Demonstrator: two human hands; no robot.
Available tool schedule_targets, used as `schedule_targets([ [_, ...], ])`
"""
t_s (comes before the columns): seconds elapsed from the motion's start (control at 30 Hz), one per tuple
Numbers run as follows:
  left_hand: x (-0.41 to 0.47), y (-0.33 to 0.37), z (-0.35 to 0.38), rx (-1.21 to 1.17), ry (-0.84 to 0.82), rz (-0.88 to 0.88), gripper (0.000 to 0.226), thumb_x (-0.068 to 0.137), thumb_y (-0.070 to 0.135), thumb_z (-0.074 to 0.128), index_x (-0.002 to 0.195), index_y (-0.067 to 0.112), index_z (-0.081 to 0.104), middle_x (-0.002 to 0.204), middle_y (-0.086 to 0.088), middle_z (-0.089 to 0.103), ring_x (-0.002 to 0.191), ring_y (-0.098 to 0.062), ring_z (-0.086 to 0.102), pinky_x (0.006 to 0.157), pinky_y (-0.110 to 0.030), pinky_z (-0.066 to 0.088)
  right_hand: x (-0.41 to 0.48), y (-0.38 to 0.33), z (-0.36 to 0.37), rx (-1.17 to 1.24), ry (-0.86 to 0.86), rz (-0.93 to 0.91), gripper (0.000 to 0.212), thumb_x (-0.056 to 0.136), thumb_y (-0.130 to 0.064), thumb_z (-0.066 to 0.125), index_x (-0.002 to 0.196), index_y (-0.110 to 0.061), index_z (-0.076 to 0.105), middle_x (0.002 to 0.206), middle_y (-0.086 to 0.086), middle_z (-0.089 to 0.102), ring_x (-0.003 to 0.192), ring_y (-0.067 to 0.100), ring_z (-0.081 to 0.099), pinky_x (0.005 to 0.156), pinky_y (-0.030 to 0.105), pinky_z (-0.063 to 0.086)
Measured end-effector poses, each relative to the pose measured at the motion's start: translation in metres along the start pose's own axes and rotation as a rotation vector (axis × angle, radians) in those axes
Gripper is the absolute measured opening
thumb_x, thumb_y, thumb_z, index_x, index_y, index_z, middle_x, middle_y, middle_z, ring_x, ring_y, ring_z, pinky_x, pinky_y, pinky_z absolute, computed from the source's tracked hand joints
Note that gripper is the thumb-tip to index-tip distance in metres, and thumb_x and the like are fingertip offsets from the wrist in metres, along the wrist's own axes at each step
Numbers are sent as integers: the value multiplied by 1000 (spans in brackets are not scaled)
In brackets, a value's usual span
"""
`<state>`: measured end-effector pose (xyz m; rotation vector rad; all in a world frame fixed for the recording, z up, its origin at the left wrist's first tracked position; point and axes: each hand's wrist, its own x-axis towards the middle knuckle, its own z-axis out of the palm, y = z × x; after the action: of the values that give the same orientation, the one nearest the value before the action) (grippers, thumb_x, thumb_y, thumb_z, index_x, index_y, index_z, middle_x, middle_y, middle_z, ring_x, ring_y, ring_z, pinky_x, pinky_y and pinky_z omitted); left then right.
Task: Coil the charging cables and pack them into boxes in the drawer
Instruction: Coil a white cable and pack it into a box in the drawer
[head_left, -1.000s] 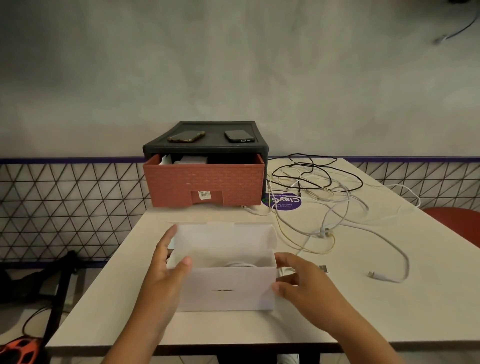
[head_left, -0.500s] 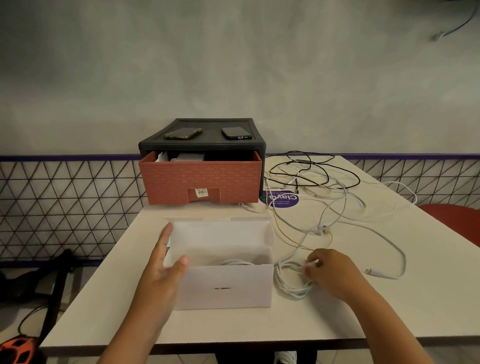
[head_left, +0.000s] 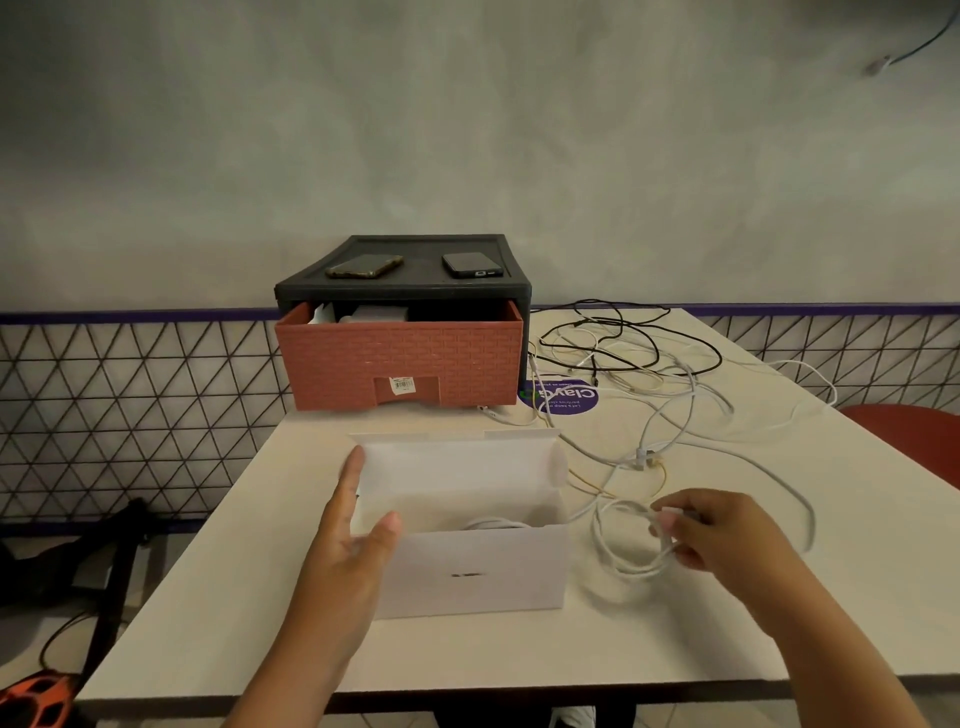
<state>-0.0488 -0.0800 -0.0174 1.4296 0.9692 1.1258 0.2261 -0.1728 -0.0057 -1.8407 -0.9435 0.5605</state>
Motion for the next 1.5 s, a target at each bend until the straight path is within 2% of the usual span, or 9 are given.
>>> schedule_targets([
  [0.2, 3, -3, 16, 37, -29, 20, 58, 92, 25, 56, 118, 70, 30, 141, -1, 46, 128, -14, 45, 113, -38, 28, -25, -42, -24, 207, 289, -399, 26, 82, -7, 67, 79, -32, 69, 66, -2, 69, 54, 10, 59, 57, 17, 52],
  [0.37, 2, -5, 28, 32, -44, 32, 59, 90, 30, 57, 117, 74, 29, 140, 6, 45, 129, -12, 43, 111, -35, 29, -35, -69, -1, 65, 393, -768, 17, 80, -20, 63, 87, -34, 70, 76, -30, 66, 71, -8, 61, 68, 2, 43],
  [0.5, 1, -2, 36, 22, -39, 46, 59, 94, 13, 50, 125, 58, 26, 132, 17, 38, 113, 16, 38, 87, -9, 31, -25, -66, 40, -219, 474, -1046, 23, 82, -13, 52, 92, -10, 72, 87, 2, 72, 75, 13, 58, 70, 18, 44],
  [0.67, 3, -6, 34, 11, -46, 71, 61, 78, 38, 64, 121, 62, 28, 136, 13, 44, 128, -4, 40, 97, -20, 31, -16, -50, 76, -492, 396, -1247, 30, 73, 7, 61, 100, -5, 68, 93, 8, 69, 70, 24, 56, 65, 28, 46],
  [0.77, 4, -9, 33, -10, -56, 67, 66, 67, 49, 63, 122, 62, 29, 133, 12, 48, 120, 6, 44, 91, -12, 34, -13, -48, 83, -589, 246, -1227, 32, 74, 1, 52, 100, -11, 66, 92, 4, 68, 69, 22, 58, 53, 29, 50],
  [0.93, 5, -8, 36, -50, -20, 83, 67, 76, 30, 58, 134, 44, 27, 120, 22, 45, 86, 39, 37, 67, 9, 31, -14, -59, 87, -642, -48, -1071, 41, 46, -6, 84, 83, -22, 73, 74, -7, 68, 59, 12, 62, 53, 15, 42],
  [1.07, 4, -8, 38, -37, -14, 81, 60, 93, 3, 50, 132, 42, 25, 111, 27, 42, 79, 40, 37, 64, 9, 30, -9, -69, 95, -676, -354, -939, 27, 75, -1, 64, 98, -14, 69, 89, 7, 66, 80, 26, 62, 71, 36, 53],
  [1.33, 7, -11, 34, -46, -59, 59, 60, 94, 8, 47, 129, 50, 22, 118, 31, 38, 84, 43, 31, 67, 9, 30, -3, -97, 96, -593, -500, -739, 17, 90, -16, 57, 97, -14, 72, 92, 6, 70, 85, 21, 59, 75, 31, 49],
  [1.5, 8, -14, 33, -44, -77, 74, 57, 95, 10, 44, 124, 55, 22, 118, 33, 35, 88, 42, 29, 70, 10, 27, -8, -97, 104, -521, -397, -700, 20, 86, -8, 52, 94, -13, 70, 91, 7, 70, 85, 21, 60, 74, 29, 50],
])
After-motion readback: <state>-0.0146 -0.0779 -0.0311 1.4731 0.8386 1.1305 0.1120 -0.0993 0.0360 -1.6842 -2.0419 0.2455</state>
